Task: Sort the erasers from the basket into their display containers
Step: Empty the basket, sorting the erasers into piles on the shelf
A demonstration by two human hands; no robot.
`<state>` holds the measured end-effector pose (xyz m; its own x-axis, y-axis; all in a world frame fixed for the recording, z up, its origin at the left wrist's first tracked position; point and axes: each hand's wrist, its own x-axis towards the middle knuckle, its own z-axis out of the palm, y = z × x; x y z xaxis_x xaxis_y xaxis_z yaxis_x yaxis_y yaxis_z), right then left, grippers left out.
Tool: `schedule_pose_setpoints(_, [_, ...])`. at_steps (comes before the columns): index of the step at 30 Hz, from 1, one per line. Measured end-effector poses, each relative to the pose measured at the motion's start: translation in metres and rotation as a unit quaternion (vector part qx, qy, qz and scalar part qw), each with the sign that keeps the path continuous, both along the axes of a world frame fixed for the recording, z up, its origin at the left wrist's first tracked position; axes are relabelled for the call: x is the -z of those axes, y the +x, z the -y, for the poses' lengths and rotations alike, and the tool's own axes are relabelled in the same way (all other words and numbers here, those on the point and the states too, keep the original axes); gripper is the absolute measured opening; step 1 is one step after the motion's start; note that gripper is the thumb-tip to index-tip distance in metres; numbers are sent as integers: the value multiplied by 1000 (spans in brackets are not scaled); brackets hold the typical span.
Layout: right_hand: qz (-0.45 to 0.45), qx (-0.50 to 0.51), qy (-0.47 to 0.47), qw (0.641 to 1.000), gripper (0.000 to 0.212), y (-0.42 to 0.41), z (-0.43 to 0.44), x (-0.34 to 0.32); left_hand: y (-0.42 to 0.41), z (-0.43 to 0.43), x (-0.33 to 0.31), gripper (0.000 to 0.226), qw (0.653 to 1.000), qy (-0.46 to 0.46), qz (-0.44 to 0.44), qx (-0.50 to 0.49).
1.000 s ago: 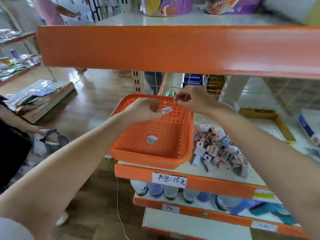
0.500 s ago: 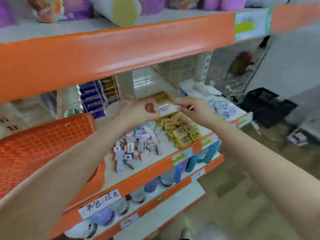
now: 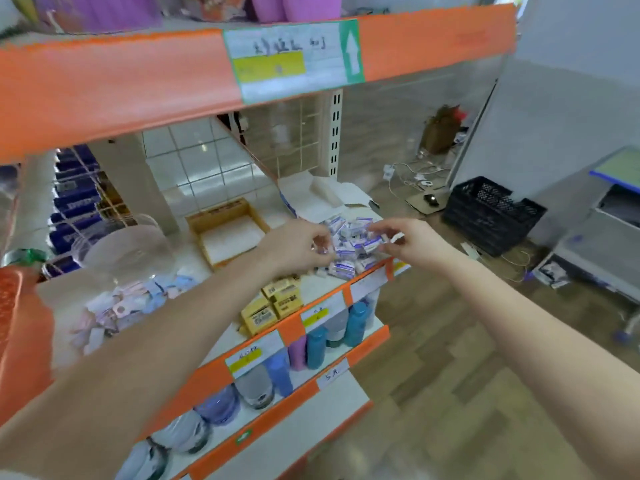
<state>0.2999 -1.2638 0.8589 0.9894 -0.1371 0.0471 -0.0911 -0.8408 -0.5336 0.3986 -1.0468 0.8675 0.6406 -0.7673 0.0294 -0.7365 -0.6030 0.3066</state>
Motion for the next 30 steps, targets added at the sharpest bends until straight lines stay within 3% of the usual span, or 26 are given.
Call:
schedule_pose_setpoints(3, [-1,-14,29,999,28,3,10,10,-3,10,3,26,999,49,-5,-6])
schedule_pose_setpoints(11, [34,-99,37,994,22,18,22,30,-20,10,15,27,992,63,15,-107])
schedule_pose_setpoints(15, [62,-82,47,994,26,25,22,38,-30,15,18,24,984,60,43,-161])
schedule_pose_setpoints(21, [59,-116,95,987,22,26,28,36,-38,20,19,18,981,30,17,-189])
schedule_pose_setpoints(30, [126,-109,66,984,22,32,31,29,-47,18,20,38,981,-13,1,-196])
